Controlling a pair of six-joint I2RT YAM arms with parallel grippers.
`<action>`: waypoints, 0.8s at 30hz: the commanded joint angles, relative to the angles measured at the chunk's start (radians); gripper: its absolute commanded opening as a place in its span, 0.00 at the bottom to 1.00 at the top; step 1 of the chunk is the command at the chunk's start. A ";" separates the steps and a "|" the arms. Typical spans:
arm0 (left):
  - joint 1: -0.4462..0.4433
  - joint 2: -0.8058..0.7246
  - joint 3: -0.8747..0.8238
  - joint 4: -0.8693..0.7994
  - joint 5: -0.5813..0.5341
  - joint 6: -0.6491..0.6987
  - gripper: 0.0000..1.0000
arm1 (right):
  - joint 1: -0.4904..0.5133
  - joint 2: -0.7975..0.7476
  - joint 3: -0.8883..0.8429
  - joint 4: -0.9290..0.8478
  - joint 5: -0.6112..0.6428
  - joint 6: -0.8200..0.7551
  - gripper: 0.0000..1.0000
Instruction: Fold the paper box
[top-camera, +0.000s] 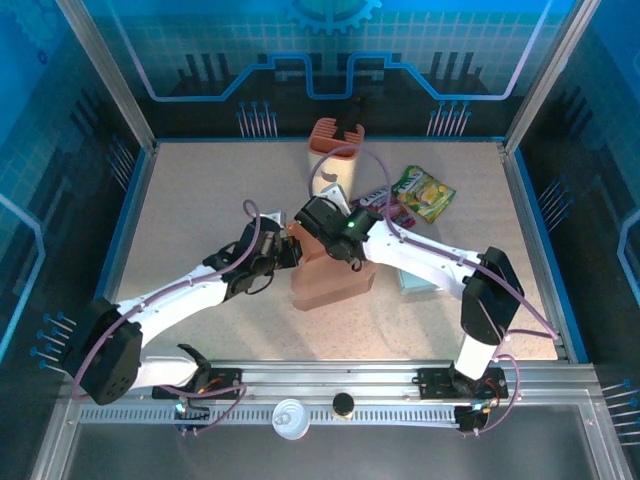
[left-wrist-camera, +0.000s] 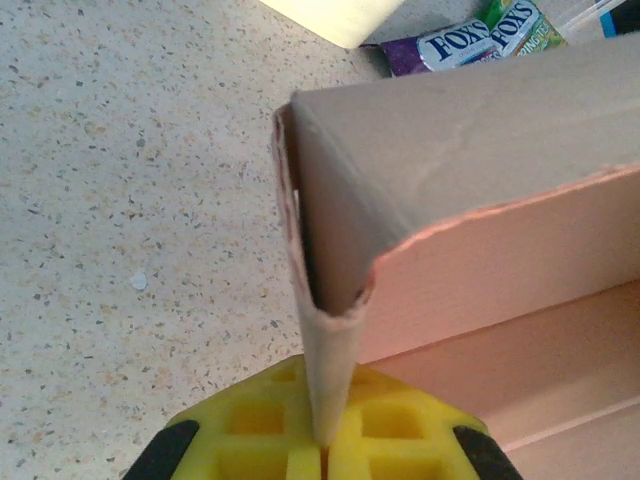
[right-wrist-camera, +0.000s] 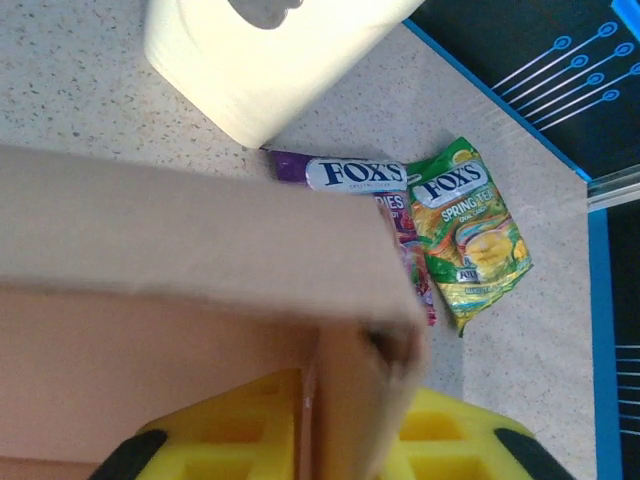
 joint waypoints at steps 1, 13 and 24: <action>-0.013 -0.029 0.024 0.030 0.008 0.043 0.00 | -0.004 -0.024 -0.013 0.037 -0.023 0.005 0.00; -0.027 0.040 -0.103 0.197 -0.079 0.046 0.00 | 0.029 -0.031 -0.202 0.176 -0.044 0.107 0.00; -0.024 0.241 -0.242 0.500 -0.121 0.015 0.06 | 0.060 0.032 -0.242 0.240 -0.042 0.119 0.00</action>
